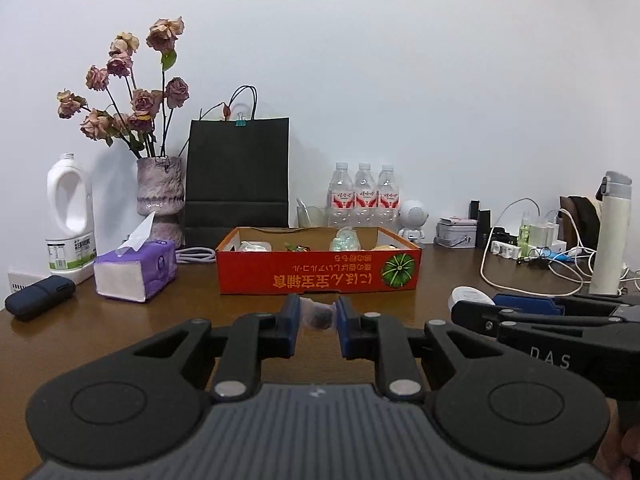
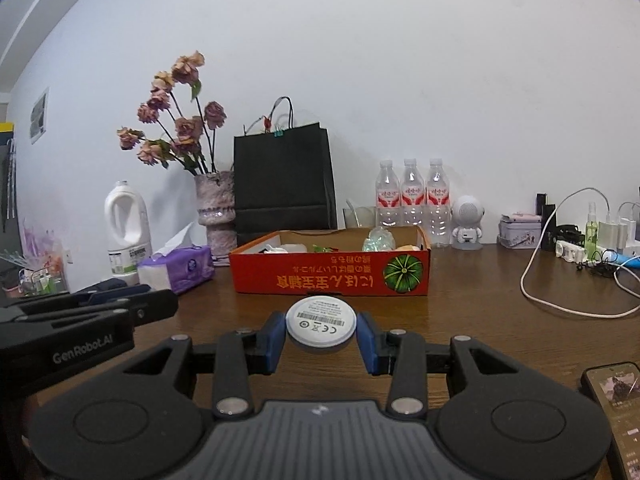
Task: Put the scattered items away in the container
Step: 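Carry the white disc and scrap into the cardboard box and release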
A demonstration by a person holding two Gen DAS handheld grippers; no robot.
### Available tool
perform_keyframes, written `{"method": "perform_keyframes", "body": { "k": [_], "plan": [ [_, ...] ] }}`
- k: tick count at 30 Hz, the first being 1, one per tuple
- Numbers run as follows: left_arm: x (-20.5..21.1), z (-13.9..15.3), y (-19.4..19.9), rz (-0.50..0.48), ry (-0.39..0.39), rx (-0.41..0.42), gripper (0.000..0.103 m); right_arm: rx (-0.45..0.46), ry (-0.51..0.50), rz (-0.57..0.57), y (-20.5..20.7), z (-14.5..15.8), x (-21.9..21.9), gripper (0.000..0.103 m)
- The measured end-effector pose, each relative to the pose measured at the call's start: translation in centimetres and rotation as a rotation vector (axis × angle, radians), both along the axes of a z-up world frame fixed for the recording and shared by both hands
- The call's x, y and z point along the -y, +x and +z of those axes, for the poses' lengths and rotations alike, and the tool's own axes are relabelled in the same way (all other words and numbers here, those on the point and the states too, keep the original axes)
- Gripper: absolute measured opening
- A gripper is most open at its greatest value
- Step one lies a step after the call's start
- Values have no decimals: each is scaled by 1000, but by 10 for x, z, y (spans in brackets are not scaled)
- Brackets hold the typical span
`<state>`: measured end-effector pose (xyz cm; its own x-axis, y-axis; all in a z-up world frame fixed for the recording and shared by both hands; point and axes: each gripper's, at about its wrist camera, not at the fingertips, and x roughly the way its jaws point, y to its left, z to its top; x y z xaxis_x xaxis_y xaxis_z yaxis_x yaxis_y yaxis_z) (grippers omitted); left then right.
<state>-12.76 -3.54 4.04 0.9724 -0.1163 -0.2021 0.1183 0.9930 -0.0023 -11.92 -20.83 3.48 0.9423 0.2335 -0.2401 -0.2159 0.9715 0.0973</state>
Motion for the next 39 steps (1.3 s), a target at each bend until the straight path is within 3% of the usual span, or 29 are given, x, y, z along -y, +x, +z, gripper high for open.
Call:
{"method": "perform_keyframes", "body": {
  "k": [8, 13, 17, 20, 22, 25, 26, 29, 32, 33, 37, 39],
  "plan": [
    [-8, 8, 68, 9, -21, -21, 18, -10, 7, 4, 67, 14, -6, 38],
    [-14, 49, 168, 5, -15, -12, 19, -21, 28, 10, 156, 56, -6, 38],
    [-29, 77, 278, -37, -141, -230, 19, -139, 129, 73, 248, 91, 14, 38],
    [-23, 73, 341, -108, -167, -407, 20, -291, 111, 91, 320, 95, 16, 38],
    [-13, 61, 369, -134, -132, -522, 21, -426, 123, 110, 363, 87, 16, 38],
    [0, 46, 389, -147, -33, -611, 25, -576, 135, 164, 406, 70, 3, 38],
    [3, 41, 393, -154, -12, -634, 30, -609, 112, 167, 415, 64, -3, 38],
    [4, 30, 398, -165, 35, -685, 67, -696, 58, 151, 437, 43, -16, 38],
    [-7, 37, 396, -242, 60, -687, 76, -765, 54, 182, 446, 30, -23, 38],
    [-14, 41, 394, -256, 66, -681, 84, -770, 46, 188, 446, 29, -26, 38],
    [-34, 48, 399, -244, 93, -698, 93, -801, 37, 210, 448, 28, -34, 40],
    [-44, 46, 402, -199, 93, -715, 94, -806, 28, 214, 448, 29, -38, 53]
  ]
}}
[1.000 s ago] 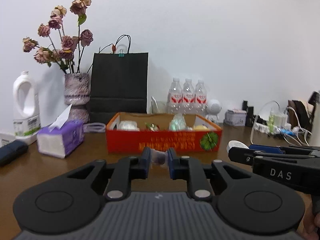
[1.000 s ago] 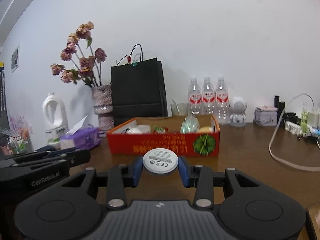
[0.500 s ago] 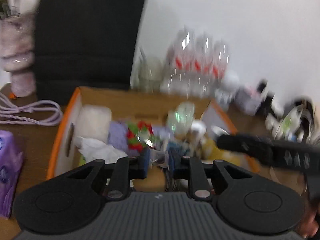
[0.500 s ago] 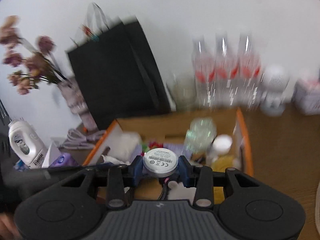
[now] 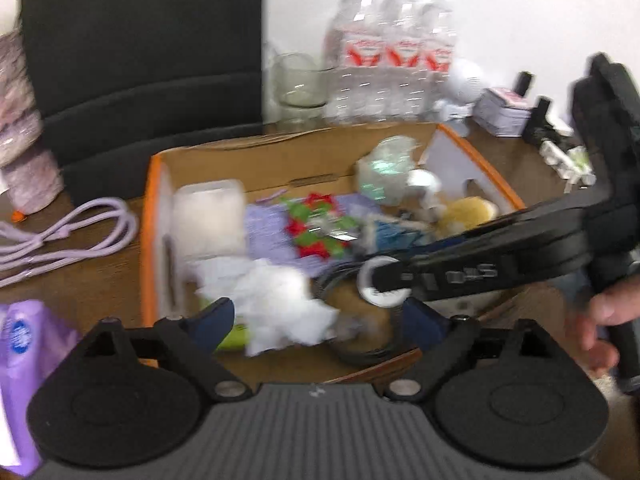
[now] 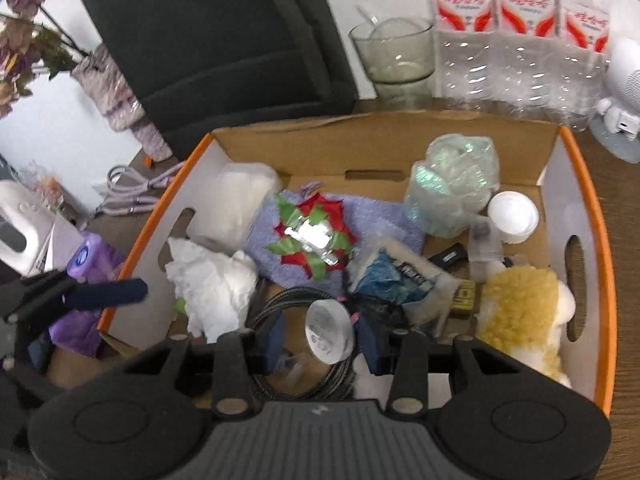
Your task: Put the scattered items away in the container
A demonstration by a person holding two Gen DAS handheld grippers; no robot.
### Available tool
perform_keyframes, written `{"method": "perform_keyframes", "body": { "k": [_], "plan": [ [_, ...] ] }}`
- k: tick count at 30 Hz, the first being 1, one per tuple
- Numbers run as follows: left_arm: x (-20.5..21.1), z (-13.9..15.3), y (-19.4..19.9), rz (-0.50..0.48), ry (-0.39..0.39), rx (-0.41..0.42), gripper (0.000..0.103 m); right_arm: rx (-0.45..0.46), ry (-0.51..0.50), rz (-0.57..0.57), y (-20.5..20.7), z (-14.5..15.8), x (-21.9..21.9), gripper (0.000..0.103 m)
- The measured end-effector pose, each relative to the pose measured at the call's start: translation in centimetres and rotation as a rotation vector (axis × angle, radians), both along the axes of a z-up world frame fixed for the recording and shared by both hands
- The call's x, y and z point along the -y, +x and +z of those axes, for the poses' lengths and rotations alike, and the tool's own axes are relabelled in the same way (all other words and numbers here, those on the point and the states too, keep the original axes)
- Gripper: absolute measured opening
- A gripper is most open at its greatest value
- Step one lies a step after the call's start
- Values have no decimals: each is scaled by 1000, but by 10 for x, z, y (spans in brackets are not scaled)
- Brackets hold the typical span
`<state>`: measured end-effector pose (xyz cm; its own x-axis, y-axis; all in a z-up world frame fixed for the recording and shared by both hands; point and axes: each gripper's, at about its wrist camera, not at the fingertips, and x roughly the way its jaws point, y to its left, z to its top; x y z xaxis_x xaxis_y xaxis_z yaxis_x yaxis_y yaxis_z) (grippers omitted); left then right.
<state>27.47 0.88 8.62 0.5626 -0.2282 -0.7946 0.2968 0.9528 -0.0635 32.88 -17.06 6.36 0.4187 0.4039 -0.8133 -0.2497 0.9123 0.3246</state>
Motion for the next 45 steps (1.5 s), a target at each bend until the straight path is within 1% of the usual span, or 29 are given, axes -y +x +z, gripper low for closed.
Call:
{"method": "perform_keyframes", "body": {
  "k": [1, 3, 4, 6, 7, 9, 10, 12, 14, 16, 17, 19, 21, 25, 27, 29, 32, 33, 34, 36, 37, 38, 41, 45],
  "plan": [
    [-6, -3, 4, 37, 2, -14, 94, 2, -3, -4, -1, 1, -1, 55],
    [-14, -8, 11, 98, -6, -51, 93, 10, 6, -18, -1, 6, 2, 56],
    [-19, -9, 13, 115, -25, -66, 94, 13, 20, -29, -2, 9, 6, 57],
    [-22, -10, 16, 140, -62, -80, 98, 21, 15, -56, -4, 17, 14, 65],
    [-23, -9, 16, 149, -75, -80, 99, 33, -5, -70, -7, 22, 18, 66],
    [-21, -10, 15, 153, -65, -74, 101, 54, -45, -94, -11, 30, 27, 75],
    [-18, -11, 14, 150, -48, -68, 101, 60, -65, -107, -14, 33, 32, 76],
    [-12, -12, 10, 146, -12, -68, 102, 54, -97, -123, -17, 33, 40, 77],
    [-6, -15, 5, 136, 3, -70, 102, 41, -124, -134, -21, 30, 47, 77],
    [-1, -20, 0, 109, 26, -63, 103, 42, -122, -145, -26, 28, 54, 77],
    [0, -21, -2, 114, 22, -59, 102, 49, -108, -152, -27, 26, 55, 78],
    [-4, -23, -2, 142, -12, -79, 102, 66, -85, -166, -32, 25, 58, 79],
    [-6, -20, -3, 166, -30, -91, 103, 75, -88, -173, -35, 25, 55, 79],
    [-2, 0, -11, 162, -4, -66, 103, 98, -102, -177, -39, 35, 52, 79],
    [-1, 15, -18, 176, 0, -21, 103, 128, -102, -185, -44, 44, 51, 79],
    [1, 32, -28, 197, 9, 55, 103, 157, -106, -191, -52, 55, 50, 79],
    [3, 51, -51, 256, 20, 206, 103, 241, -141, -205, -74, 72, 46, 80],
    [3, 55, -61, 263, 16, 268, 103, 317, -141, -222, -89, 78, 45, 80],
    [3, 57, -73, 271, 9, 341, 103, 434, -131, -243, -108, 85, 45, 81],
    [5, 57, -98, 276, -23, 476, 103, 648, -118, -261, -145, 89, 42, 93],
    [5, 56, -108, 277, -37, 518, 103, 719, -121, -251, -160, 87, 39, 94],
    [6, 54, -115, 281, -44, 543, 103, 741, -133, -232, -169, 84, 35, 93],
    [12, 50, -133, 287, -52, 568, 103, 735, -181, -209, -183, 76, 24, 93],
    [15, 47, -160, 295, -34, 581, 103, 735, -158, -215, -208, 74, 21, 93]
  ]
}}
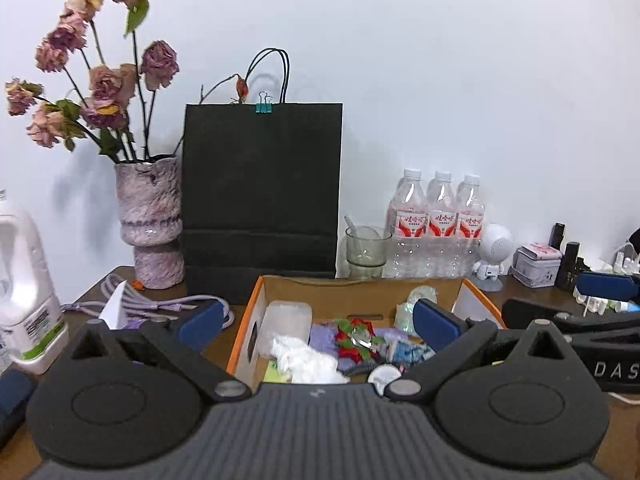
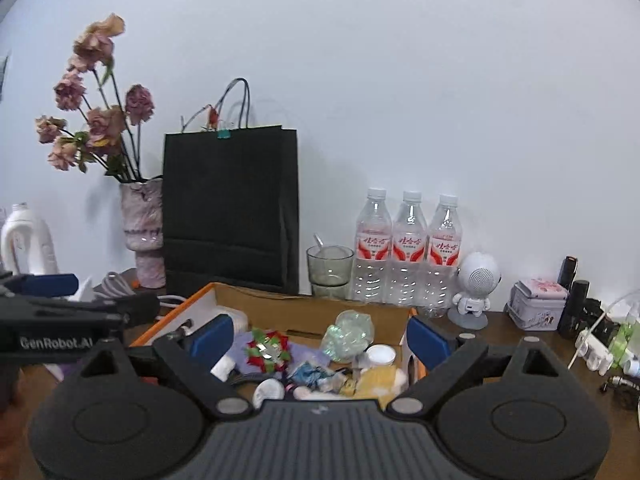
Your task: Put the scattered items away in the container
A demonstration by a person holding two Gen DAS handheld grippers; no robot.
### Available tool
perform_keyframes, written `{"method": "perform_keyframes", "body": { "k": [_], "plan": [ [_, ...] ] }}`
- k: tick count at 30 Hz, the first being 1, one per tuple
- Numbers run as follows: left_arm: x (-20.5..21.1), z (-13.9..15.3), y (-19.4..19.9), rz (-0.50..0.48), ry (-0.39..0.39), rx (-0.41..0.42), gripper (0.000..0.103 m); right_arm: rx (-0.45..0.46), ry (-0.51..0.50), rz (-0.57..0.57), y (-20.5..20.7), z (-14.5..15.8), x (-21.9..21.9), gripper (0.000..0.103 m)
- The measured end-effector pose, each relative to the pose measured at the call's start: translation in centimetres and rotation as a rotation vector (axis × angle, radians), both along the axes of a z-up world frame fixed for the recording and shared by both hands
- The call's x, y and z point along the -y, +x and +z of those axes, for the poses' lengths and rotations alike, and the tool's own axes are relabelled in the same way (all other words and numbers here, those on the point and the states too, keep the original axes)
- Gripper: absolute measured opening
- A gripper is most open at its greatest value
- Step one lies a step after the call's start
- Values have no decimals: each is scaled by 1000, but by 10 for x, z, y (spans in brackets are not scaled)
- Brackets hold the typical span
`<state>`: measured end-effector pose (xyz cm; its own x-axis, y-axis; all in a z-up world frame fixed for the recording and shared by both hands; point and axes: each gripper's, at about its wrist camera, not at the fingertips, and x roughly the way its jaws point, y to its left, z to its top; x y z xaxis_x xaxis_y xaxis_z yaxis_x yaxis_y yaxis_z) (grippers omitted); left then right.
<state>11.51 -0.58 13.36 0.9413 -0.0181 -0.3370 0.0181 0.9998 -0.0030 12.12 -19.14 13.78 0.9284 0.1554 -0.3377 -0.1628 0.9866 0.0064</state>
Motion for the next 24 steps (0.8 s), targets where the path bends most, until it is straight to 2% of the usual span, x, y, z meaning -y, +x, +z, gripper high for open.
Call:
{"method": "perform_keyframes", "body": {
  "k": [3, 5, 8, 10, 14, 18, 22, 24],
  "plan": [
    [0, -8, -42, 12, 27, -19, 103, -25, 23, 5, -42, -4, 2, 94],
    [-3, -19, -82, -8, -1, -33, 103, -22, 34, 39, -84, -14, 4, 95],
    [-11, -45, -146, -15, -70, -48, 103, -29, 53, 58, -148, -39, 9, 102],
    [-16, -63, -184, 10, -64, -69, 103, -56, 40, 32, -189, -60, 12, 102],
    [-27, -92, -243, 88, -43, -133, 103, -83, -13, 19, -245, -91, 15, 102],
    [-32, -96, -259, 90, -60, -150, 103, -105, -6, -14, -255, -105, 17, 102],
    [-28, -94, -234, 71, -22, -145, 103, -147, 23, -10, -228, -110, 16, 102],
    [-26, -97, -215, 61, -16, -168, 103, -187, 27, -7, -212, -116, 15, 102]
  ]
}}
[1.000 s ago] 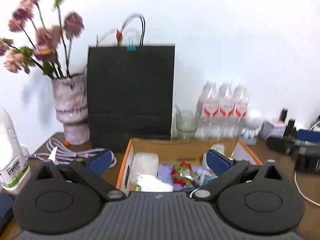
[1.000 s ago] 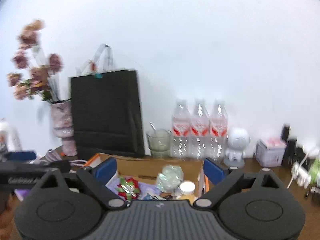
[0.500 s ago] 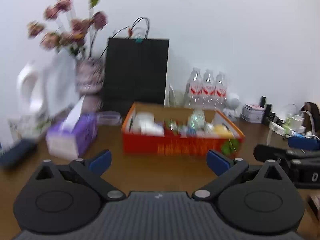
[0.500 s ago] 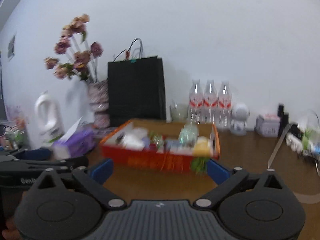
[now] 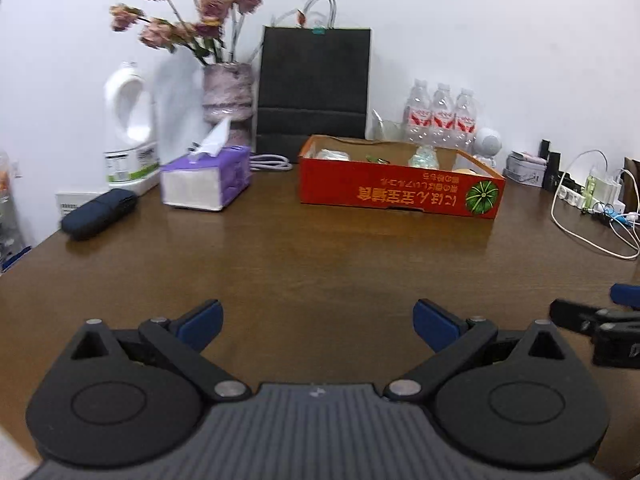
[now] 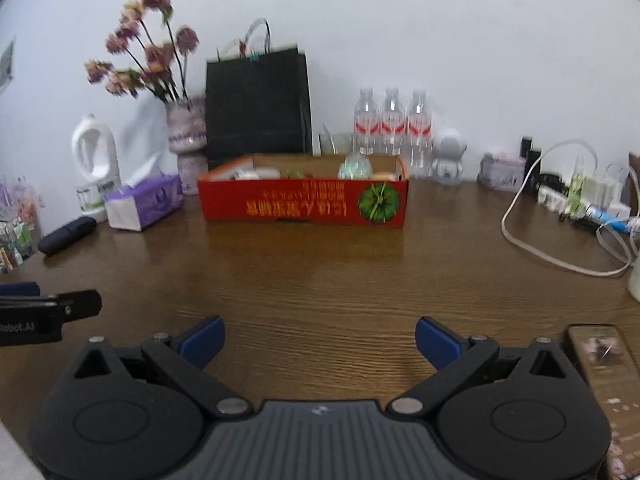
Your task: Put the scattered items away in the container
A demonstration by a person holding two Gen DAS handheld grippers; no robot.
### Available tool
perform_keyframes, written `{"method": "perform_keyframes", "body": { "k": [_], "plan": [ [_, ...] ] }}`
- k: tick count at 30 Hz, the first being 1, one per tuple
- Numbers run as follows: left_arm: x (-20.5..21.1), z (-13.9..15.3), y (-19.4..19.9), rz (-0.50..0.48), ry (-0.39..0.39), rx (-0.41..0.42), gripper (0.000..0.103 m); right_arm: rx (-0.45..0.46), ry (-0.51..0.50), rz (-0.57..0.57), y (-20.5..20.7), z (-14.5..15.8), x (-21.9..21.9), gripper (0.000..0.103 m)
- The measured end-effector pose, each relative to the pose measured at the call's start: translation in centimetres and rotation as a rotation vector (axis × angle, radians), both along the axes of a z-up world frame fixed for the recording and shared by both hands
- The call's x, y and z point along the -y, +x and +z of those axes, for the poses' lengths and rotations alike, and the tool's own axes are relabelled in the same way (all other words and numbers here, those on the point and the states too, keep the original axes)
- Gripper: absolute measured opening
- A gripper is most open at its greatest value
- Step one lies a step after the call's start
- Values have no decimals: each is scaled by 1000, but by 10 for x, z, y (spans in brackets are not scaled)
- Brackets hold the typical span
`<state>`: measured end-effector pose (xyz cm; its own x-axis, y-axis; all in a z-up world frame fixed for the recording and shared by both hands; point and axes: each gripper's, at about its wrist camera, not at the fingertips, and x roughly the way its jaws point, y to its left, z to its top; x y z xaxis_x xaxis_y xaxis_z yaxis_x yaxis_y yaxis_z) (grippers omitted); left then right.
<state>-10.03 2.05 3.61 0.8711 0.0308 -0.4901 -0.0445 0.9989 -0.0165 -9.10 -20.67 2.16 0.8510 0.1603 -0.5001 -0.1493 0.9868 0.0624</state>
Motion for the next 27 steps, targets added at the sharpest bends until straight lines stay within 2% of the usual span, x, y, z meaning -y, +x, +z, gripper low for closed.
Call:
{"method": "perform_keyframes", "body": {
  "k": [2, 6, 9, 13, 17, 19, 27],
  "plan": [
    [5, -5, 21, -6, 18, -51, 103, -39, 9, 13, 18, -6, 0, 102],
    [10, -18, 51, -22, 39, -102, 103, -99, 18, -1, 45, -15, -2, 102],
    [10, -26, 69, -28, 32, -150, 103, -128, 26, -10, 61, -19, -5, 102],
    [15, -32, 88, -38, 65, -185, 103, -150, 42, -2, 79, -21, -11, 102],
    [17, -35, 100, -44, 54, -189, 103, -137, 38, -14, 95, -20, -13, 102],
    [15, -36, 104, -34, 32, -187, 103, -138, 16, -12, 100, -21, -15, 103],
    [14, -36, 106, -37, 28, -186, 103, -168, -69, -11, 106, -27, -24, 103]
  ]
}}
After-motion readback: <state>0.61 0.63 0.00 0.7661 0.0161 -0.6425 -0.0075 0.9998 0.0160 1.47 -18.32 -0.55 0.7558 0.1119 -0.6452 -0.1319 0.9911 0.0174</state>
